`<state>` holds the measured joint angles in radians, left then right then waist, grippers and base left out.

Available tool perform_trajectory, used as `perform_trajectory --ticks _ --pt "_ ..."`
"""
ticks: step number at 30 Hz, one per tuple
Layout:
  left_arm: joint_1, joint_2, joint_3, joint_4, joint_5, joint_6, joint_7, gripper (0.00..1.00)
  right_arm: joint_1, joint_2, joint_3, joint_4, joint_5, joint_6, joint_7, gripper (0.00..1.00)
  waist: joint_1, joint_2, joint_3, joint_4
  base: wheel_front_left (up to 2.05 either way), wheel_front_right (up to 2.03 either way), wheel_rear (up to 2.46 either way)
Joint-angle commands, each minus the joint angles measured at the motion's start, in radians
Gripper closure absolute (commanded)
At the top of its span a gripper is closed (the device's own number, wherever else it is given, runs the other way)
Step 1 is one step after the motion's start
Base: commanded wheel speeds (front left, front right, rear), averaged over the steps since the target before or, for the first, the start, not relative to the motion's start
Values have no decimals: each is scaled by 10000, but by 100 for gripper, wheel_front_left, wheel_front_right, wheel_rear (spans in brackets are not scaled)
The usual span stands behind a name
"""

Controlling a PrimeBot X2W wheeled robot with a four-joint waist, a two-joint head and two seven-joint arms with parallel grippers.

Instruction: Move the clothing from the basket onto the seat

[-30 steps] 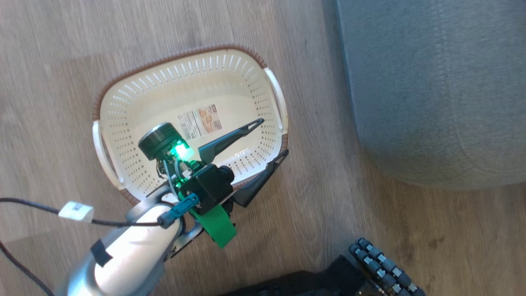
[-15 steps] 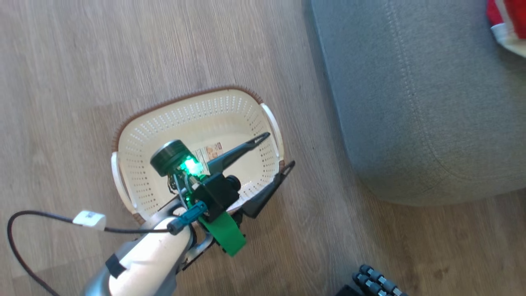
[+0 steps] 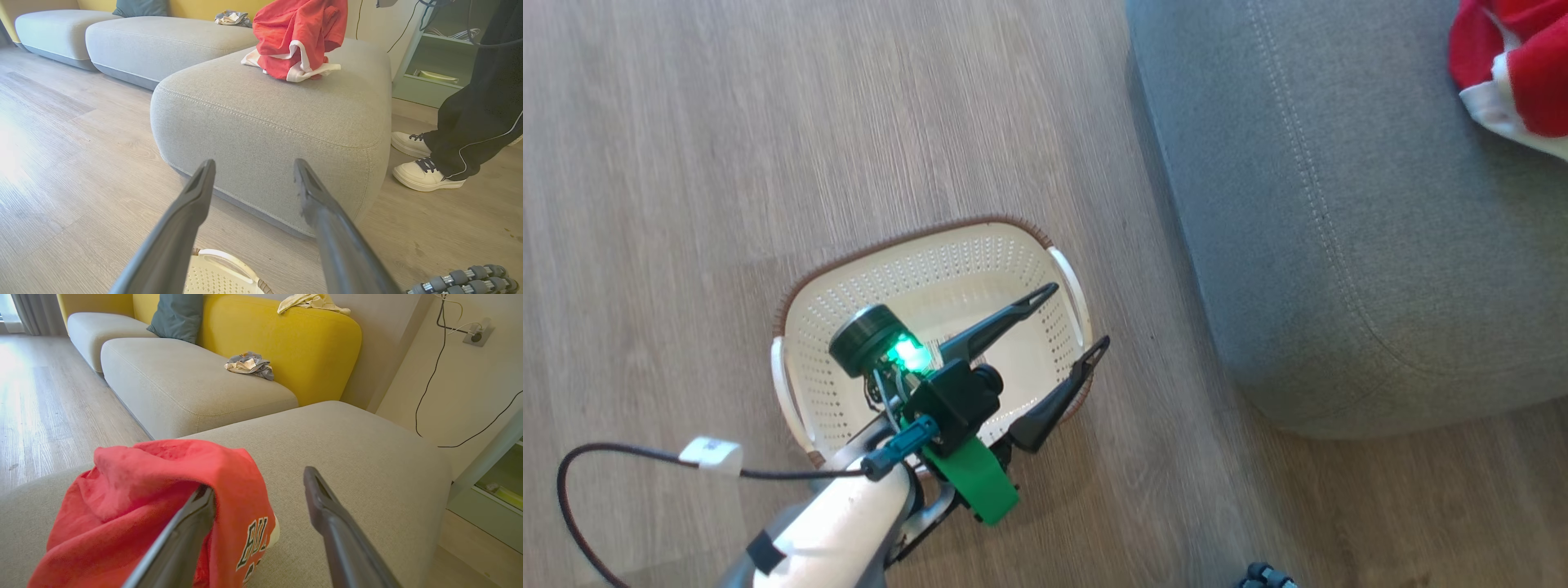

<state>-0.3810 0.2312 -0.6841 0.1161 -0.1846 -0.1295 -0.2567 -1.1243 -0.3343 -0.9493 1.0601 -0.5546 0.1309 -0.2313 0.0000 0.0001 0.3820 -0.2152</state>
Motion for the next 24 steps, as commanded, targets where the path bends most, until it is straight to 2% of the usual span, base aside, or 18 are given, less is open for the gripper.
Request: perform_trajectory --ticks 1,9,15,22,23,24 --pt "-13 -13 323 -285 2 -12 -51 0 -96 -305 166 -261 3 -2 -24 0 0 -1 -122 21 0 0 0" --pt "221 -194 442 -304 18 -12 -51 0 -58 -543 479 -292 521 -2 -230 0 0 -1 -652 65 0 0 0" --pt "459 -420 552 -252 35 -12 -51 0 56 -526 1319 -636 1415 -2 -296 0 0 -1 -1163 196 0 0 0" --pt "814 -754 947 -259 90 -12 -51 0 1178 -63 3717 -2320 3880 -2 -302 0 0 -1 -1817 537 0 0 0" --pt "868 -803 1039 -276 115 -12 -51 0 1445 -1 4194 -2684 4344 -2 -302 0 0 -1 -1893 604 0 0 0" --pt "971 -884 1256 -303 159 -12 -51 0 2089 -11 5164 -3505 5274 -2 -302 0 0 -1 -2035 747 0 0 0"
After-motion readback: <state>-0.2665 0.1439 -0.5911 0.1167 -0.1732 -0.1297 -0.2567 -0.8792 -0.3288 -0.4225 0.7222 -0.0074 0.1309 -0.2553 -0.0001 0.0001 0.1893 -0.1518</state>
